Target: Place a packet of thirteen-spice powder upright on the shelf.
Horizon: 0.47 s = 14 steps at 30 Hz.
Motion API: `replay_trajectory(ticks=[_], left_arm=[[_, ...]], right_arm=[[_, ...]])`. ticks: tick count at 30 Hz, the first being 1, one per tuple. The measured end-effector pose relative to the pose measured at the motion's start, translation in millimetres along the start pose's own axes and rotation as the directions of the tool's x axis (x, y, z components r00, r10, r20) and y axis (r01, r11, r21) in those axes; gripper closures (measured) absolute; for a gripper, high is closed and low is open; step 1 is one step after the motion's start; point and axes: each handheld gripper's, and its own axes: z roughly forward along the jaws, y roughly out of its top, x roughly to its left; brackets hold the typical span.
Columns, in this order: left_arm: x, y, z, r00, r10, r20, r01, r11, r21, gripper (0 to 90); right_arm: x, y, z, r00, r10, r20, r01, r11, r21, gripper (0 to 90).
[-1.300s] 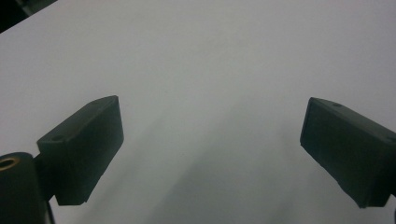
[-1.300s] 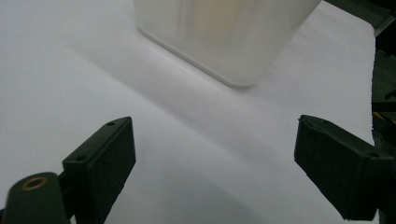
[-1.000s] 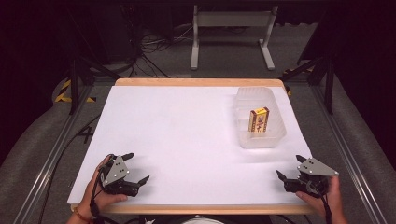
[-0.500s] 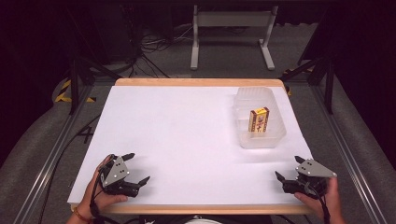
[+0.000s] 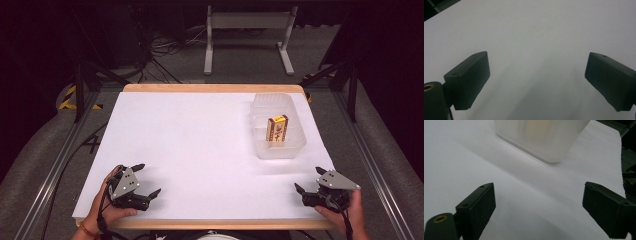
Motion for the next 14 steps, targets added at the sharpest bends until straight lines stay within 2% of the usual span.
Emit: replay_trajectory(ticks=[8,14], left_arm=[[0.6,0.0,-0.1,1.0,-0.002,0.0,0.002,1.0,-0.003,6.7],[0.2,0.5,0.8,1.0,-0.009,0.001,0.009,1.0,-0.002,6.7]], right_arm=[[2.5,0.7,1.5,0.9999,-0.016,0.004,0.016,1.0,0.005,11.9],[2.3,1.5,0.5,0.9999,-0.008,0.007,0.008,1.0,-0.004,11.6]])
